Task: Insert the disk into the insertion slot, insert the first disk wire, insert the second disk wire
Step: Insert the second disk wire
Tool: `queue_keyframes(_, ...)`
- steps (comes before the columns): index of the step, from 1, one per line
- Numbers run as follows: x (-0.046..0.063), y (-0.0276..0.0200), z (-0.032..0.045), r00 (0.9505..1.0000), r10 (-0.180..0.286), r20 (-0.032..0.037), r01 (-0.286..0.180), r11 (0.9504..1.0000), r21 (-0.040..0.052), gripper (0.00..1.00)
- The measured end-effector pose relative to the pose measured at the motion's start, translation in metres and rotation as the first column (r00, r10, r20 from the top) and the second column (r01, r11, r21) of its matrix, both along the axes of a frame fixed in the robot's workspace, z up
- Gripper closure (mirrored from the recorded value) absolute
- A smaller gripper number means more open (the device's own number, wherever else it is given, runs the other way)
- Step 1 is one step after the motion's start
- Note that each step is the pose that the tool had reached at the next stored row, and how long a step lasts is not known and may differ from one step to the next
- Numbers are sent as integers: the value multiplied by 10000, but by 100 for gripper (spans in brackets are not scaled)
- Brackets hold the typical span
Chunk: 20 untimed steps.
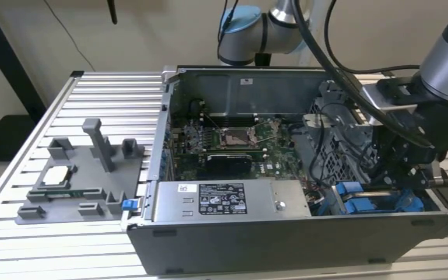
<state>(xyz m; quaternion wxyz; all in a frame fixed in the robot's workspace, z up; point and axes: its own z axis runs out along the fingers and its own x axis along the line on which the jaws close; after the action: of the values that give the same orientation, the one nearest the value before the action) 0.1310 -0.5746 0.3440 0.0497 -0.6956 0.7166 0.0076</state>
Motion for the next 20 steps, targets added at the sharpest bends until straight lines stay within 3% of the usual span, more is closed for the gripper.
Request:
queue_keyframes(9,0,0,230,10000,0,-4,0,10000,16,0)
queue_keyframes(15,0,0,342,10000,-1,-10,1,10000,18,0)
queue_keyframes(20,0,0,453,9999,-1,-103,1,10000,18,0)
